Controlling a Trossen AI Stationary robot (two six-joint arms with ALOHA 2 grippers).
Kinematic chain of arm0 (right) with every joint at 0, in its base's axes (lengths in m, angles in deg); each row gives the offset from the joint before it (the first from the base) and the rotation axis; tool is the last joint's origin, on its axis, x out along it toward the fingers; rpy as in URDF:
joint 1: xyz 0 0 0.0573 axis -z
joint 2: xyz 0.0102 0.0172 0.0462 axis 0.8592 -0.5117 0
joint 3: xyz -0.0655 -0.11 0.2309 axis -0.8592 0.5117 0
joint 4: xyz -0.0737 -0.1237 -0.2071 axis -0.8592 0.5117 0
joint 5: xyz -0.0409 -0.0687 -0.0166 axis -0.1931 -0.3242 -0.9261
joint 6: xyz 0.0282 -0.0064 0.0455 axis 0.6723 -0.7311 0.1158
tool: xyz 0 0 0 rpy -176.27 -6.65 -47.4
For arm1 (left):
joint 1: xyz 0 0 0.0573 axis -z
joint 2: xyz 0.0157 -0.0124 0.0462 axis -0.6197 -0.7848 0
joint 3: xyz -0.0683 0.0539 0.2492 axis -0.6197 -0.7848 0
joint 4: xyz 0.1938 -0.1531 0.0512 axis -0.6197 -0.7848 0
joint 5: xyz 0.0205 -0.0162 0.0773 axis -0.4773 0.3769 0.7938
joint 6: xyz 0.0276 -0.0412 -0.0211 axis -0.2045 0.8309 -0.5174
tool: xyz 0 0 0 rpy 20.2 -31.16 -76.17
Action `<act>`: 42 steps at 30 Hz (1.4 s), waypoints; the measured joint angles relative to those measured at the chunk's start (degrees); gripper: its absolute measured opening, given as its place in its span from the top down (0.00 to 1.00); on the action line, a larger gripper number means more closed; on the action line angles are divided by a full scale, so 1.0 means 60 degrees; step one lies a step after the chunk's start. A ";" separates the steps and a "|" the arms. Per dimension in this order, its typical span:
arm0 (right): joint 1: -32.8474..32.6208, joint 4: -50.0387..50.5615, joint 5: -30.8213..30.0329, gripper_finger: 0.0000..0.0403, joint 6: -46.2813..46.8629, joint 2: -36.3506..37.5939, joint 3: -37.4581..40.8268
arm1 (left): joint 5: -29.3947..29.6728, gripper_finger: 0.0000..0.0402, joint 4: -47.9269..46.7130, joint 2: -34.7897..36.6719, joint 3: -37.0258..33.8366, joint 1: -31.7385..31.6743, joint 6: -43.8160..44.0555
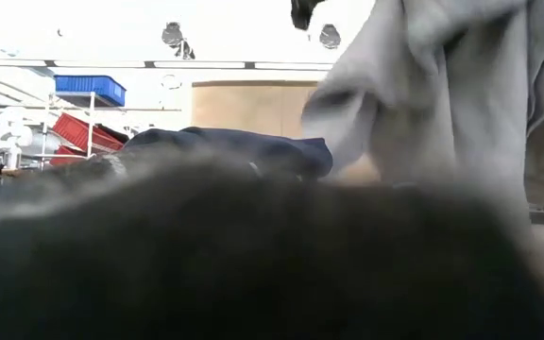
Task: Sort clothes
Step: Put the gray shirt into the laundry bin
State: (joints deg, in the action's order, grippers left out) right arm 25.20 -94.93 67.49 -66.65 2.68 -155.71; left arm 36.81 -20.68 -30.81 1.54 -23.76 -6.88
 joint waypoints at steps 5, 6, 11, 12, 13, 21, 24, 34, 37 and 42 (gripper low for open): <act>0.0002 -0.1120 0.0338 1.00 -0.0453 0.0033 0.0004 | 0.0887 1.00 -0.0039 0.1227 0.0000 0.0192 -0.0724; 0.0022 -0.1456 0.0341 1.00 -0.0617 0.0040 0.0004 | 0.1076 1.00 0.0028 0.1440 0.0000 0.0217 -0.0900; 0.0579 -0.3196 0.0342 1.00 -0.0964 -0.0033 0.0000 | 0.2293 1.00 -0.0079 0.2535 0.0095 -0.0065 -0.1538; 0.0775 -0.3507 0.0339 1.00 -0.0923 -0.0086 0.0000 | 0.2390 1.00 -0.0100 0.2681 0.0158 -0.0210 -0.1543; 0.0991 -0.3776 0.0339 1.00 -0.0843 -0.0123 -0.0005 | 0.2410 1.00 -0.0088 0.2818 0.0267 -0.0362 -0.1554; 0.3187 -0.3128 0.0307 1.00 0.1394 -0.1018 -0.1895 | 0.2234 1.00 -0.0644 0.3381 0.1846 -0.2001 -0.2082; 0.4090 -0.2353 0.0331 1.00 0.1974 -0.1702 -0.3055 | 0.2122 1.00 -0.1165 0.3314 0.2748 -0.2716 -0.2417; 0.7447 0.1246 0.1058 1.00 0.6348 -0.4998 -0.7843 | 0.2078 1.00 -0.2729 0.3268 0.4374 -0.5088 -0.2446; 0.8364 0.2444 0.1807 1.00 0.7867 -0.5976 -0.9151 | 0.2401 1.00 -0.3449 0.3268 0.4549 -0.5556 -0.2461; 0.9487 0.2212 0.2864 1.00 0.9971 -0.6790 -0.9074 | 0.3218 1.00 -0.5576 0.3271 0.4594 -0.6229 -0.2330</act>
State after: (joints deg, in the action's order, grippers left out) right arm 82.12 -81.65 84.67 -6.83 -38.07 -210.16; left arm 56.12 -54.14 -11.19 29.10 -61.14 -20.86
